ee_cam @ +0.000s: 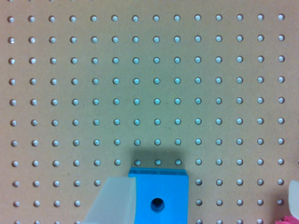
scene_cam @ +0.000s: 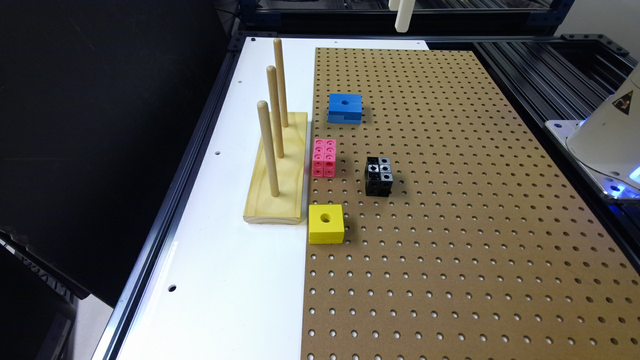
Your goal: Pick up blue block.
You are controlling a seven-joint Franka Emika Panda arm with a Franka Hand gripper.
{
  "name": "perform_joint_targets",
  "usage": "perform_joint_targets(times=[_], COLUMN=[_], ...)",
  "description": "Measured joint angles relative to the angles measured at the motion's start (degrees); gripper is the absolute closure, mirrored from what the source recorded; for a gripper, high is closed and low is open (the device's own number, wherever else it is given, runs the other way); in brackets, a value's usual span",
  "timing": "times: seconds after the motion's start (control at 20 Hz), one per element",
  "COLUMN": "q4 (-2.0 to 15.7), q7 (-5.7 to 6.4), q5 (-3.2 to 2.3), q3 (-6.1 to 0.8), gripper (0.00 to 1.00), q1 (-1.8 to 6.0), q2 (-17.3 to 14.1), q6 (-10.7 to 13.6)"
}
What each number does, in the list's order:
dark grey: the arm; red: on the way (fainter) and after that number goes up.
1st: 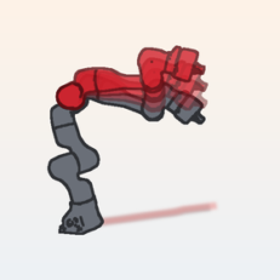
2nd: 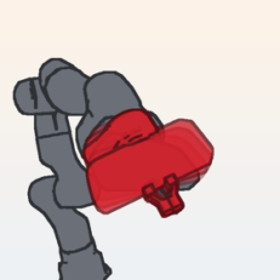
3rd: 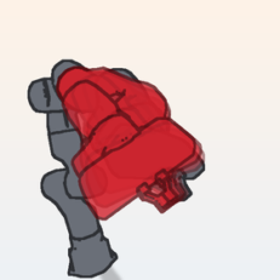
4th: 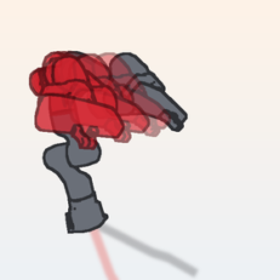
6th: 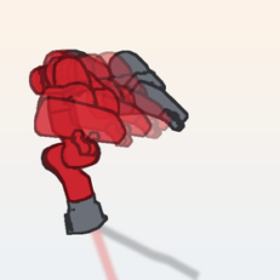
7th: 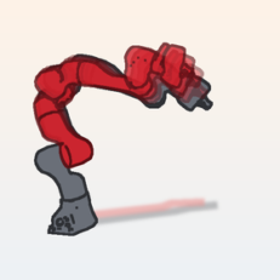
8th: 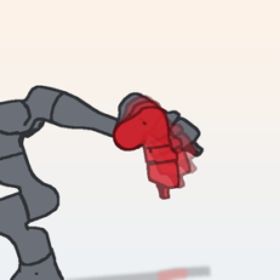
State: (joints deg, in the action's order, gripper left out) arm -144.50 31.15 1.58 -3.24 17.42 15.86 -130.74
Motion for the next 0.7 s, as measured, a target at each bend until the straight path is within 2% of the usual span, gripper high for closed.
perform_joint_targets(times=[0.3,0.55,0.7], q4=[0.92,1.91,1.42], q7=[-1.02,-1.19,-1.24], q5=[-0.04,-0.04,-0.06], q3=[0.0,0.0,-0.01], gripper=[0.0,0.0,0.0], q1=[1.0,1.17,1.18], q2=[-0.81,-2.46,-6.79], q6=[-0.24,-0.36,-4.71])
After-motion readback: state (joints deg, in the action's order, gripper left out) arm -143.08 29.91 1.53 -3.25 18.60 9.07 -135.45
